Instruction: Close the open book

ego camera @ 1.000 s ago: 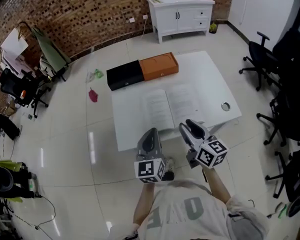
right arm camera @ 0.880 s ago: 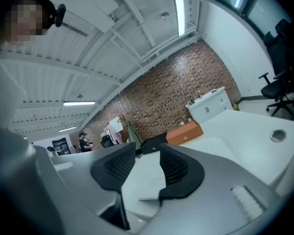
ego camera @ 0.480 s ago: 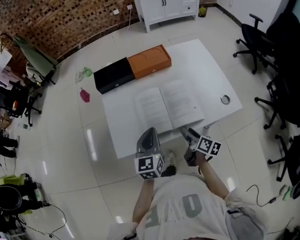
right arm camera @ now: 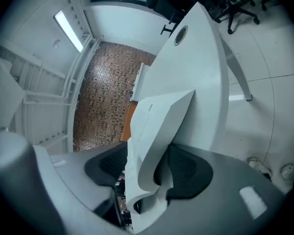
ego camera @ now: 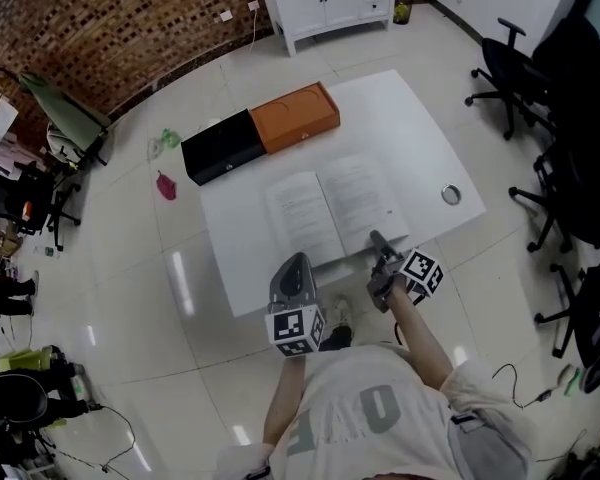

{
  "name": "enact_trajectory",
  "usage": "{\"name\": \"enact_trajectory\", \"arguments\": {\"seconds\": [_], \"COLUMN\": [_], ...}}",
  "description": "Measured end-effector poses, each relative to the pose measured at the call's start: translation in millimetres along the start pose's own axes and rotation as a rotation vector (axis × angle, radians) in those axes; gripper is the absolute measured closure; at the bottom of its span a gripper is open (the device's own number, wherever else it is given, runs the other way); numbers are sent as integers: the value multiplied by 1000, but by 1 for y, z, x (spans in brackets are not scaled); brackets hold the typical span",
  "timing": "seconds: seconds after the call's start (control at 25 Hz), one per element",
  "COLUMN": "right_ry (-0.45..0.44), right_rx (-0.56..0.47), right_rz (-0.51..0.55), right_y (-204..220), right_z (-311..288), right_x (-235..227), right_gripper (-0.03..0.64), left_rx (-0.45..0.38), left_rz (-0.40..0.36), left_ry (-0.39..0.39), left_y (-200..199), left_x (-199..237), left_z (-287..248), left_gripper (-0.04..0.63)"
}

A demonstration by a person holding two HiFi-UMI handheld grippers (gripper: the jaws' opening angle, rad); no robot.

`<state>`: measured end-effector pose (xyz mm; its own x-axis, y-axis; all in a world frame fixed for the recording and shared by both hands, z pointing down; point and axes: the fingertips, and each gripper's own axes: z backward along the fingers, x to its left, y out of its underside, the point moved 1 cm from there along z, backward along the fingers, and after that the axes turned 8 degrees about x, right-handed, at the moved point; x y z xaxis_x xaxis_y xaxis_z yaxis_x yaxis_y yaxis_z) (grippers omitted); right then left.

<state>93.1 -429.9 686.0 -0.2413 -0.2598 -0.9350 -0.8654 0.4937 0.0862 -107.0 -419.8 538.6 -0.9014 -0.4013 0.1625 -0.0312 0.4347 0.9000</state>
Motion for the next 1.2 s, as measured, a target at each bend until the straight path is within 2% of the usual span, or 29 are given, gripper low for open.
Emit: {"name": "enact_trajectory", "arguments": {"seconds": [0.04,0.12,0.28,0.36,0.64,0.8,1.0,1.2], "right_ry": [24,61,77,83,133,133,159,199], "right_rx": [-13,-35,-48,-55,-86,-71,-67,-32], "right_rz": [-12,-18,-18,18,438,606,767,1039], "right_y": [-2,-4,-4,-3,20,30,42,64], "right_z": [-1,-1,-1,2,11,11,7,-1], "right_x": [-3,-9,-13,-7,44,59,70,84], "right_gripper": [365,437,453,469,514,520,520,515], "left_rx": [0,-2,-7,-7,-10,-13,-27,-36], "left_rz": [4,17,36,38,31,45,84,117], "left_ry": [-4,-13,-32,-31,-21,-26,-80,-120], "left_y": [1,2,3,4,7,9,12,15], "left_x": [2,5,12,11,3,2,21,35], "left_z": [0,0,0,0,4,8,21,29], "left_gripper": [583,583,583,583,583,583,583,583]}}
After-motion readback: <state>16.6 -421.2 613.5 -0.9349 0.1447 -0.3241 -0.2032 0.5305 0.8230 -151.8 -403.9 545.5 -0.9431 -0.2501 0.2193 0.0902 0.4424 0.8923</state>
